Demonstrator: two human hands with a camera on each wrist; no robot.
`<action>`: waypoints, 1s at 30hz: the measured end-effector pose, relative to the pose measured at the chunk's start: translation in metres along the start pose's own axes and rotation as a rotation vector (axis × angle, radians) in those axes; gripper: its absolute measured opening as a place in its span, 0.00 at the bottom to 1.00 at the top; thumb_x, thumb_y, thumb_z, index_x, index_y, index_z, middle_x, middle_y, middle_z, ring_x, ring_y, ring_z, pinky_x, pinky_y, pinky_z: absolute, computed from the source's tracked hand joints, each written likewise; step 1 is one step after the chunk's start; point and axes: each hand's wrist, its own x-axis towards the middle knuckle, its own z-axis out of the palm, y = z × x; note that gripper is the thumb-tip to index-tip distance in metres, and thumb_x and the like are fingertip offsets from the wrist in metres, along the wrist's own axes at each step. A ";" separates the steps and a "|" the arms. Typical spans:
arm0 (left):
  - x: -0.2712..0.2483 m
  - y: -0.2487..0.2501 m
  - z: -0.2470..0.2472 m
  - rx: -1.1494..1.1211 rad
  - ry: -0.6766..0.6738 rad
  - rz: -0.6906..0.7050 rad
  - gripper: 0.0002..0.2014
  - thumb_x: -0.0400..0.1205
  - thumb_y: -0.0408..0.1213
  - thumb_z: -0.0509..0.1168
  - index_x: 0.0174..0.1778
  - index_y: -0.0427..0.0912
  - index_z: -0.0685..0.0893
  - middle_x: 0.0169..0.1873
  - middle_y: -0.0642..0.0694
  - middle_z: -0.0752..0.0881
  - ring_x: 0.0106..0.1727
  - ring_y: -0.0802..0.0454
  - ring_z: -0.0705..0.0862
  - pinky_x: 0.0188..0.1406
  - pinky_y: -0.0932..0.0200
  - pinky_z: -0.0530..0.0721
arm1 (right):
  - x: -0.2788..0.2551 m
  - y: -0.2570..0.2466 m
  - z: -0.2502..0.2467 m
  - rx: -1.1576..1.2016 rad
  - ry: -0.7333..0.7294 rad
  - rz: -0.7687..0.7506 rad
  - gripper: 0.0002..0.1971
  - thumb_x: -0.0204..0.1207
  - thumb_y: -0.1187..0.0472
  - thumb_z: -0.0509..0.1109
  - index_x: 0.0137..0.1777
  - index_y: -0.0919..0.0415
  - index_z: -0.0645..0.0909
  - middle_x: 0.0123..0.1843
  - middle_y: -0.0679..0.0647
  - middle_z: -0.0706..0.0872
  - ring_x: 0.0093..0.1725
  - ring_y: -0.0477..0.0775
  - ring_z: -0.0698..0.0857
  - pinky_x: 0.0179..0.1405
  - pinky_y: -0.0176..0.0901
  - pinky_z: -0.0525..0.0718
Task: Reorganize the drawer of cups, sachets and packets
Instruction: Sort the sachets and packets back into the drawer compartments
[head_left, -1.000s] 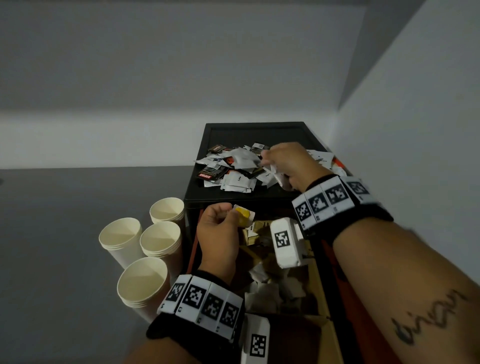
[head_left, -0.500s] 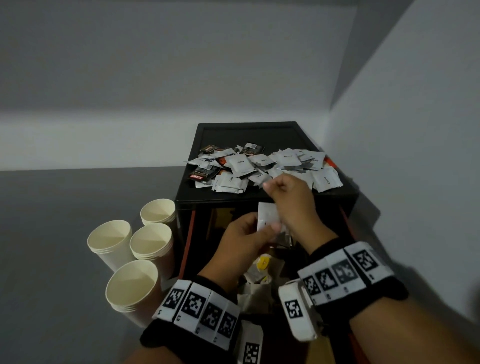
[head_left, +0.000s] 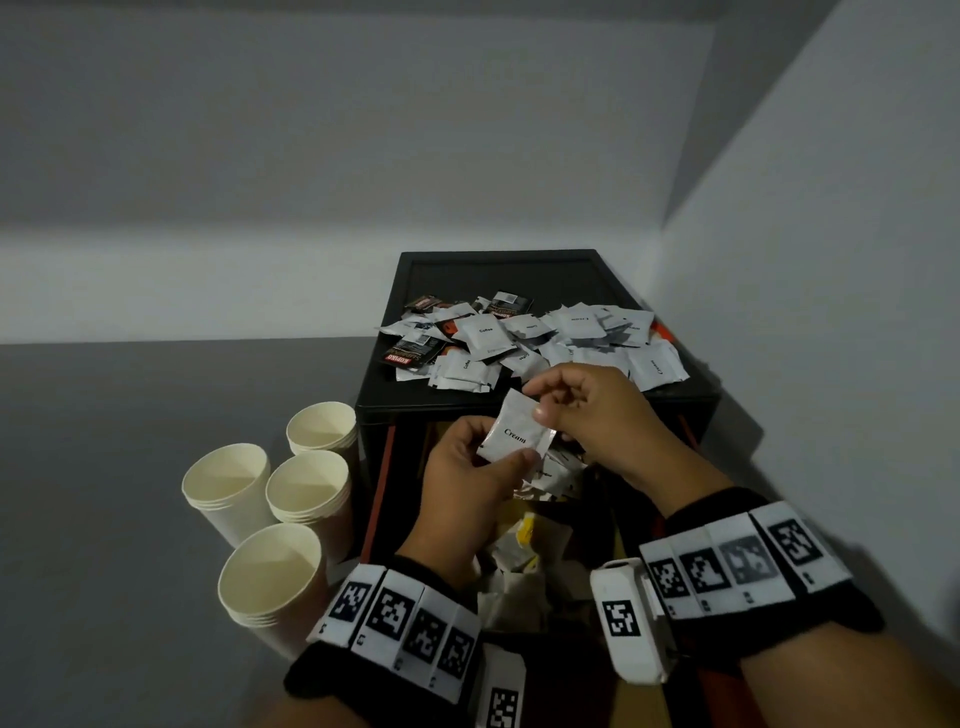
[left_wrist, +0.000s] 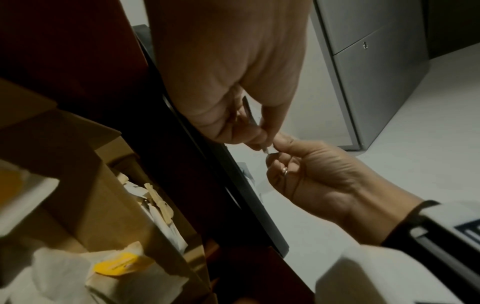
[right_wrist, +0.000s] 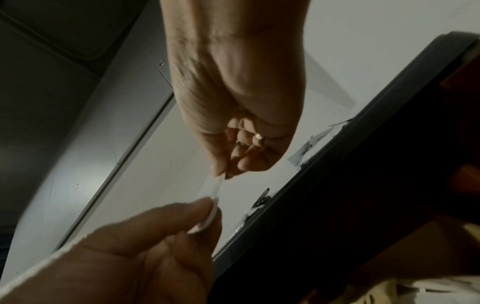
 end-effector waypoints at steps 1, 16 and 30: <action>0.000 -0.001 0.000 -0.004 0.008 -0.001 0.10 0.74 0.21 0.71 0.44 0.39 0.79 0.33 0.43 0.85 0.24 0.62 0.83 0.23 0.68 0.79 | 0.000 -0.002 -0.003 -0.001 -0.034 0.004 0.14 0.75 0.69 0.70 0.45 0.46 0.82 0.43 0.56 0.85 0.39 0.42 0.82 0.37 0.25 0.80; 0.010 -0.014 -0.001 0.039 0.087 0.002 0.10 0.79 0.23 0.65 0.44 0.45 0.81 0.35 0.49 0.83 0.31 0.57 0.78 0.25 0.72 0.77 | 0.079 0.013 -0.099 -0.307 0.454 0.288 0.14 0.75 0.73 0.63 0.56 0.65 0.85 0.43 0.55 0.83 0.35 0.51 0.81 0.40 0.41 0.84; 0.011 -0.019 -0.003 0.091 0.105 -0.003 0.11 0.79 0.23 0.65 0.43 0.46 0.81 0.35 0.47 0.82 0.33 0.56 0.77 0.26 0.69 0.76 | 0.074 0.034 -0.105 -0.040 0.428 0.318 0.13 0.75 0.75 0.66 0.57 0.62 0.79 0.42 0.60 0.84 0.29 0.48 0.78 0.26 0.28 0.81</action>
